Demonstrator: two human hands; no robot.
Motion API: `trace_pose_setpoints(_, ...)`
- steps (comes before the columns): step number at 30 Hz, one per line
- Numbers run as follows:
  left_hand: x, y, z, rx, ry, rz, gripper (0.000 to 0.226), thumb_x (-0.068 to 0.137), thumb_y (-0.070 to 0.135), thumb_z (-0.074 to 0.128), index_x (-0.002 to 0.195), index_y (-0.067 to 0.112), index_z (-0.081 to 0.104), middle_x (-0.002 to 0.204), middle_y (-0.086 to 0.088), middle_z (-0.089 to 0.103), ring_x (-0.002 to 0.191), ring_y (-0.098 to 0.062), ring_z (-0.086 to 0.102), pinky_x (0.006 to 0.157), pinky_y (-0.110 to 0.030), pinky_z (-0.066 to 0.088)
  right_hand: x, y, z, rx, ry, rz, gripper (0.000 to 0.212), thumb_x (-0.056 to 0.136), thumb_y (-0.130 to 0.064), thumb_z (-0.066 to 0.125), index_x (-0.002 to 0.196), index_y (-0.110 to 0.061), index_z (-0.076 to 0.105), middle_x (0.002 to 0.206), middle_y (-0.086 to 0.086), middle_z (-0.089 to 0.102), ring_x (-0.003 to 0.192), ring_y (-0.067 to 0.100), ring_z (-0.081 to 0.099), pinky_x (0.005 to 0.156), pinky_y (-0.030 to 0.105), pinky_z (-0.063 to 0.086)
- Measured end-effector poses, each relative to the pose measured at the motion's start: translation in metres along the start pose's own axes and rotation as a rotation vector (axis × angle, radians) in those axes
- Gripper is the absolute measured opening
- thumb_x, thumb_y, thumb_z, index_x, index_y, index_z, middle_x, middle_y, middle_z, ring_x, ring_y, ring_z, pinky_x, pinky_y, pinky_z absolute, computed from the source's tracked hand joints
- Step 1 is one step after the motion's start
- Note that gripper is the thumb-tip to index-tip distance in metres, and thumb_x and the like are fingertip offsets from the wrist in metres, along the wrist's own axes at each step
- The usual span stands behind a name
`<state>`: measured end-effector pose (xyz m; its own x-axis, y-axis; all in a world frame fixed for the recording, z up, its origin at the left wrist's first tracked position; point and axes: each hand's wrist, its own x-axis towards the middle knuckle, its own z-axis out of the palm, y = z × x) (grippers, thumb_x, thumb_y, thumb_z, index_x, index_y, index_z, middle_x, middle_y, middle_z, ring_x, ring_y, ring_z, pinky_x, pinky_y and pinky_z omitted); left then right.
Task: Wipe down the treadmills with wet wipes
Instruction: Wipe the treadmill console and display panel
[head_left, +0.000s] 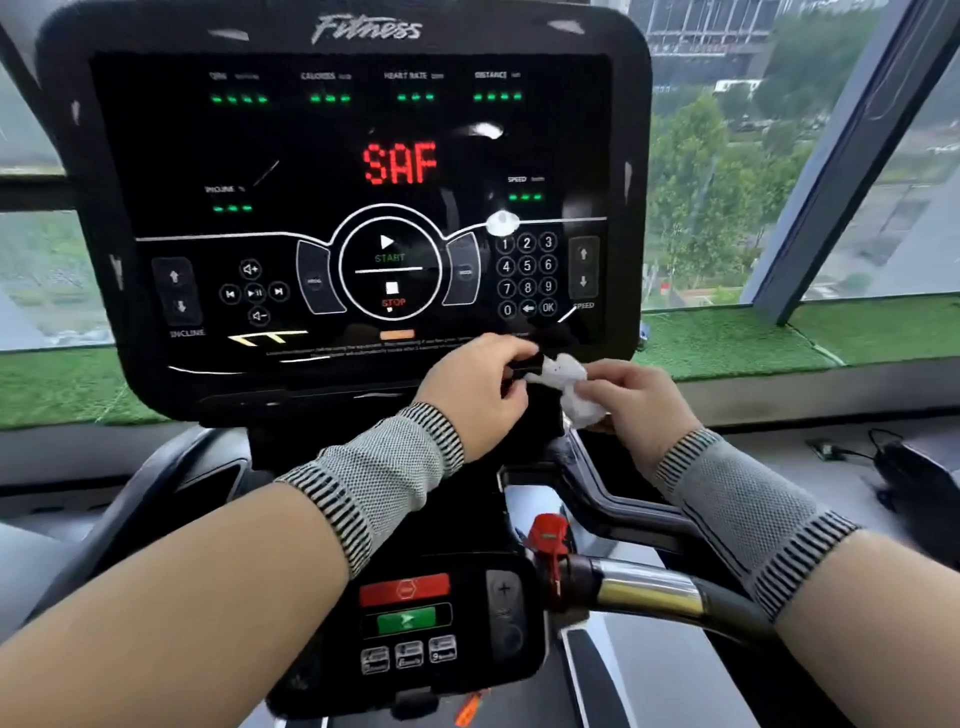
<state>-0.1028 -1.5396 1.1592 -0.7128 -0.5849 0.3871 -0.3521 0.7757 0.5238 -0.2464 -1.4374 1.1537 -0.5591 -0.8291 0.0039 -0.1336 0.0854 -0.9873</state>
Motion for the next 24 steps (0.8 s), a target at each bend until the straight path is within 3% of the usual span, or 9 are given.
trace_pose_setpoints(2,0.009,0.012,0.005,-0.161,-0.069,-0.112,0.052,0.085,0.015,0.064,0.135,0.02,0.051,0.122,0.008,0.056,0.103,-0.003,0.055,0.093,-0.02,0.046,-0.002,-0.006,-0.008,0.255,-0.051,0.192,0.028,0.087,0.006,0.053,0.068,-0.012,0.065,0.06,0.003,0.064,0.059,0.017,0.057,0.059,0.028,0.048)
trace_pose_setpoints(4,0.017,0.022,0.009,-0.32,-0.171,-0.213,0.049,0.085,0.014,0.066,0.132,0.017,0.053,0.113,0.01,0.057,0.101,-0.004,0.057,0.088,-0.014,0.046,-0.003,-0.008,-0.014,0.326,-0.116,0.289,0.026,0.088,0.004,0.051,0.069,-0.009,0.063,0.06,0.005,0.064,0.056,0.017,0.058,0.061,0.031,0.047)
trace_pose_setpoints(7,0.025,0.027,0.014,-0.238,-0.113,-0.269,0.011,0.086,0.015,0.067,0.097,0.018,0.066,0.078,0.013,0.06,0.073,-0.002,0.056,0.071,-0.014,0.043,-0.001,-0.006,-0.021,0.39,-0.202,0.333,0.016,0.09,-0.016,0.058,0.078,-0.008,0.063,0.065,0.007,0.063,0.056,0.017,0.057,0.061,0.032,0.045)
trace_pose_setpoints(9,0.026,0.025,0.014,-0.177,-0.032,-0.32,0.005,0.086,0.019,0.067,0.084,0.021,0.063,0.071,0.013,0.057,0.069,-0.004,0.054,0.068,-0.015,0.041,0.001,-0.002,-0.024,0.382,-0.234,0.326,0.017,0.087,-0.028,0.062,0.081,-0.012,0.064,0.069,0.004,0.063,0.06,0.015,0.058,0.064,0.031,0.047)
trace_pose_setpoints(12,0.024,0.026,0.011,-0.139,0.018,-0.362,0.005,0.087,0.022,0.065,0.084,0.019,0.062,0.072,0.01,0.057,0.07,-0.006,0.053,0.065,-0.014,0.04,0.002,0.003,-0.027,0.29,-0.206,0.263,0.004,0.086,-0.011,0.065,0.083,-0.012,0.062,0.072,0.003,0.063,0.064,0.012,0.058,0.067,0.028,0.047)
trace_pose_setpoints(15,0.021,0.027,0.008,-0.139,0.018,-0.377,0.011,0.088,0.02,0.064,0.079,0.02,0.058,0.071,0.007,0.058,0.068,-0.01,0.054,0.072,-0.022,0.045,0.004,0.002,-0.029,0.297,-0.093,0.24,0.014,0.084,-0.001,0.064,0.078,-0.014,0.062,0.068,0.001,0.063,0.06,0.01,0.058,0.061,0.024,0.046)
trace_pose_setpoints(18,0.016,0.028,0.006,-0.194,0.008,-0.403,0.018,0.09,0.02,0.06,0.074,0.024,0.051,0.076,-0.005,0.068,0.062,-0.014,0.054,0.07,-0.03,0.05,0.006,-0.001,-0.029,0.38,-0.039,0.209,0.018,0.083,0.006,0.06,0.078,-0.012,0.062,0.072,0.003,0.064,0.062,0.012,0.06,0.065,0.026,0.049)
trace_pose_setpoints(21,0.01,0.03,0.003,-0.14,0.03,-0.37,0.02,0.092,0.023,0.058,0.075,0.026,0.049,0.077,-0.001,0.066,0.066,-0.012,0.054,0.063,-0.02,0.041,0.003,-0.004,-0.028,0.399,-0.015,0.174,0.022,0.083,0.009,0.057,0.079,-0.012,0.062,0.077,0.006,0.064,0.067,0.014,0.062,0.07,0.027,0.052)
trace_pose_setpoints(24,0.007,0.036,-0.001,-0.136,0.085,-0.336,0.019,0.093,0.023,0.058,0.076,0.025,0.049,0.072,0.007,0.055,0.066,-0.007,0.049,0.06,-0.014,0.037,0.001,-0.005,-0.028,0.451,-0.06,0.194,0.008,0.085,-0.01,0.065,0.089,-0.016,0.065,0.08,0.001,0.068,0.071,0.015,0.064,0.069,0.03,0.05)
